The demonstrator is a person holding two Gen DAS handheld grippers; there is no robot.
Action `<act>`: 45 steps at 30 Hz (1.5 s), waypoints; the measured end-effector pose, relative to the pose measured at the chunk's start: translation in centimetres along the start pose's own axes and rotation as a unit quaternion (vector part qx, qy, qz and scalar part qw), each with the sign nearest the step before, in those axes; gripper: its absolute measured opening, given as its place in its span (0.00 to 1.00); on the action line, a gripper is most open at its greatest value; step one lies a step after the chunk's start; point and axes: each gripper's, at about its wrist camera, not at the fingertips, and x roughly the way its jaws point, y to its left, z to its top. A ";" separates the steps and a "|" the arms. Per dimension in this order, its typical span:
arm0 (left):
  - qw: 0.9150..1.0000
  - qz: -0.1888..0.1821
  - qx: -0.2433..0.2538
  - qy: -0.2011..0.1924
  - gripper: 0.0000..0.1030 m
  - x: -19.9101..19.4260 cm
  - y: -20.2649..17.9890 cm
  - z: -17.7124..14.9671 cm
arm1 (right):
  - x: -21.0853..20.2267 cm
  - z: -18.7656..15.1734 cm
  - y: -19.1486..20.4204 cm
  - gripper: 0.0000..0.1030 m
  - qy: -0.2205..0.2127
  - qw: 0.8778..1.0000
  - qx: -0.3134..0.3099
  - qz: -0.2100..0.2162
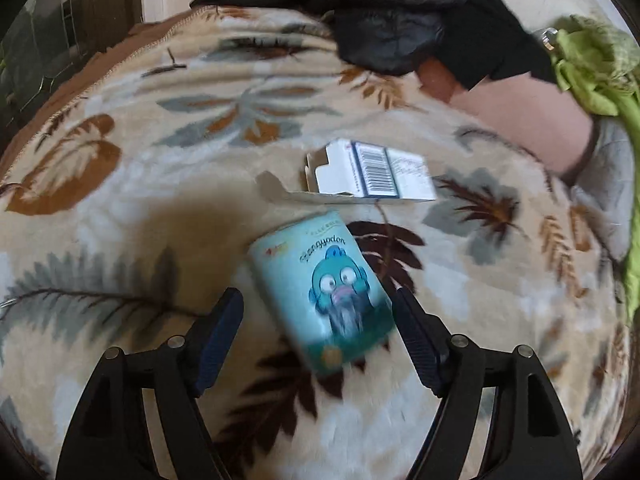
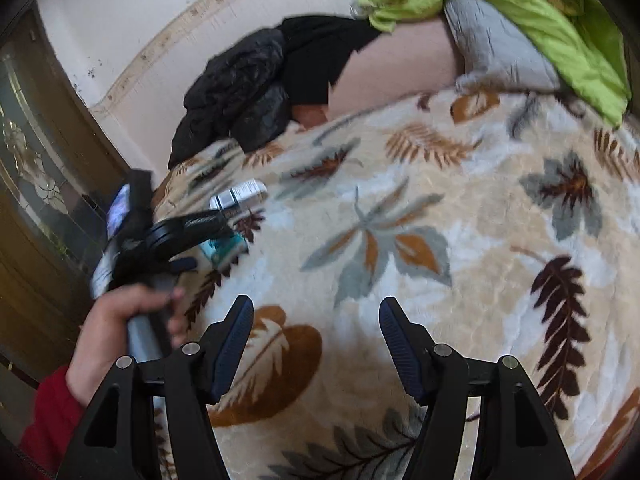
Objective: Collect trash
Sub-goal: 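Grasp the blue Hangyodon packet with the left tool while the right grasps the white medicine box, then lift the Hangyodon packet with the left tool while the right lifts the white box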
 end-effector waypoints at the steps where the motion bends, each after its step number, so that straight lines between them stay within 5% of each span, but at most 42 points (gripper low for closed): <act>1: 1.000 0.010 0.009 -0.010 0.74 0.4 0.0 0.1 | -0.1 0.1 -0.3 0.68 -0.004 1.000 0.003 -0.002; 6: 0.997 0.011 0.045 -0.054 0.40 -0.2 0.8 -0.7 | 0.0 0.7 -1.3 0.68 -0.008 1.000 0.025 0.003; 9: 0.998 -0.010 0.039 -0.051 0.35 -1.3 2.5 -1.3 | 0.5 0.9 -1.2 0.68 0.000 0.999 0.034 0.014; 13: 0.998 -0.027 0.025 -0.043 0.34 -4.1 5.1 -2.3 | 0.9 1.3 0.1 0.68 0.005 1.000 0.021 0.022; 22: 0.994 -0.008 0.035 -0.108 0.34 -8.7 8.5 -3.1 | 6.1 6.6 6.2 0.68 0.057 0.996 0.019 0.068; 33: 0.992 -0.017 0.033 -0.119 0.34 -8.2 10.8 -1.5 | 21.5 12.5 9.9 0.68 0.127 0.976 0.172 0.033; 39: 0.994 -0.013 0.009 -0.105 0.34 -7.2 12.7 -0.6 | 27.1 13.2 11.4 0.68 0.146 0.970 0.192 -0.007; 41: 0.995 -0.015 0.007 -0.102 0.34 -7.0 12.9 -0.5 | 28.3 13.1 11.9 0.52 0.158 0.970 0.182 -0.017; 45: 0.994 -0.022 0.007 -0.104 0.34 -7.1 12.8 -0.3 | 27.2 12.6 12.0 0.45 0.151 0.978 0.145 -0.014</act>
